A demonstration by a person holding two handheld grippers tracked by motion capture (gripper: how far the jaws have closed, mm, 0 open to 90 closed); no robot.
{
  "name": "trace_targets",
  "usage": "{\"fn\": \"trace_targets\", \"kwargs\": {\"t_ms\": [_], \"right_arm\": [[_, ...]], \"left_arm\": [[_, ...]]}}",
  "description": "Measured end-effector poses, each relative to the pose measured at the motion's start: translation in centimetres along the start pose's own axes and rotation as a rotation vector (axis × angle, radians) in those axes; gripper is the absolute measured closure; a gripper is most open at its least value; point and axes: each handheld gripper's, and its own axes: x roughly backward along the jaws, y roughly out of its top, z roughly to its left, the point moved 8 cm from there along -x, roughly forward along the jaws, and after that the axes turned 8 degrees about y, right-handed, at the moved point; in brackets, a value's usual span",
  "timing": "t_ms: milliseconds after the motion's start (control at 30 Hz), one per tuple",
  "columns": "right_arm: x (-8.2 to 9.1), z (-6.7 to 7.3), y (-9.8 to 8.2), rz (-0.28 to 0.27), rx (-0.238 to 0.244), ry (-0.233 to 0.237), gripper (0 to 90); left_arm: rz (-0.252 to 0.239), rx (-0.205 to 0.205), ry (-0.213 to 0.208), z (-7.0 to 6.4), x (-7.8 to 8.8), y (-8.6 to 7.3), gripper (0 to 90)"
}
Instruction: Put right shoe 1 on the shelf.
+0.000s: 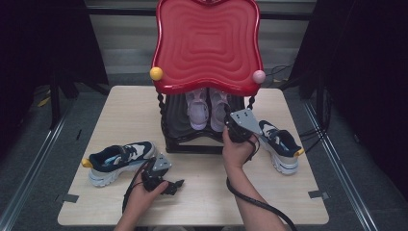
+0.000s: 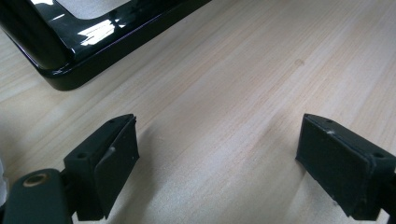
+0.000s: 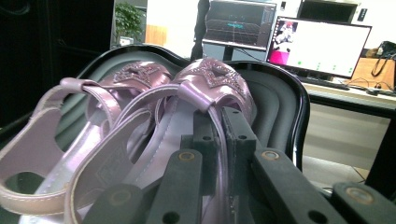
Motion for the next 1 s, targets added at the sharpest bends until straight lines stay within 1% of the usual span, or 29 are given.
{"fn": "trace_targets", "kwargs": {"t_ms": [100, 267, 300, 400, 433, 467, 533, 667, 800, 867, 933, 1000], "right_arm": [[-0.2, -0.1, -0.2, 0.002, -0.015, -0.006, 84.7], [-0.4, -0.2, -0.4, 0.002, -0.022, -0.016, 84.7], [-0.5, -0.2, -0.5, -0.004, -0.012, -0.019, 84.6], [-0.6, -0.1, -0.6, 0.005, -0.01, -0.021, 84.6], [-0.7, -0.1, -0.7, 0.008, -0.008, -0.029, 84.6], [-0.8, -0.1, -0.7, 0.005, -0.011, -0.03, 84.6], [-1.0, 0.0, -0.7, 0.012, 0.003, -0.027, 84.6], [-1.3, 0.2, -0.7, 0.014, 0.009, -0.033, 84.6], [-1.6, 0.3, -0.9, 0.033, 0.028, -0.028, 84.6], [-1.7, 0.2, -1.2, 0.042, 0.026, -0.03, 84.6], [-1.7, 0.2, -1.2, 0.037, 0.024, -0.029, 84.6], [-1.8, 0.4, -1.2, 0.043, 0.036, -0.028, 84.6]], "left_arm": [[0.001, -0.001, 0.001, 0.0, 0.0, 0.0, 12.0], [0.001, 0.0, 0.001, 0.0, 0.0, 0.0, 12.0], [0.0, -0.001, 0.0, 0.0, 0.0, 0.0, 11.9], [0.001, 0.0, 0.001, 0.0, 0.0, 0.0, 12.0], [0.001, -0.001, 0.001, 0.0, 0.0, 0.0, 11.9], [0.001, -0.001, 0.001, 0.0, 0.0, 0.0, 11.9], [0.001, -0.001, 0.001, 0.0, 0.0, 0.0, 11.9], [0.001, -0.001, 0.001, 0.0, 0.0, 0.0, 11.8], [0.001, -0.002, 0.002, 0.0, 0.0, 0.0, 11.8], [0.001, -0.002, 0.0, 0.0, 0.0, 0.0, 11.8], [0.001, -0.004, 0.003, 0.0, 0.0, 0.0, 11.7], [0.002, -0.004, 0.002, 0.0, 0.0, 0.0, 11.5]]}}
